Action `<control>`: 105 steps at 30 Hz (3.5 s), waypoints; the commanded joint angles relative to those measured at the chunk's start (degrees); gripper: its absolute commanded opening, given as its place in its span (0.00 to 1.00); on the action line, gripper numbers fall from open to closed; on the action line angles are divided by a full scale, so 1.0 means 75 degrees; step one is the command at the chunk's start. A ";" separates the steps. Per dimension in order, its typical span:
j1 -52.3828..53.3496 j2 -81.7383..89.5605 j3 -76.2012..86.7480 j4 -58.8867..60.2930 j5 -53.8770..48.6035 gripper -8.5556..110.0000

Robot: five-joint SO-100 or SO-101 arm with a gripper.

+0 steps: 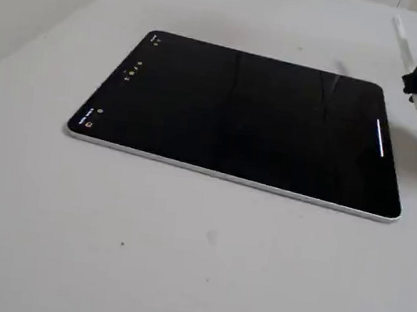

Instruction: Draw a circular shape on the ipad using the apple pencil

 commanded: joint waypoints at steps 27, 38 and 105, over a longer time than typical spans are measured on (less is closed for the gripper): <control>-0.0914 -0.1875 0.0937 -0.9129 -0.6129 0.07; -0.1195 -1.1461 -0.2555 -1.5492 -0.6914 0.07; -0.1934 -1.6488 -0.4230 -1.8621 -0.7781 0.07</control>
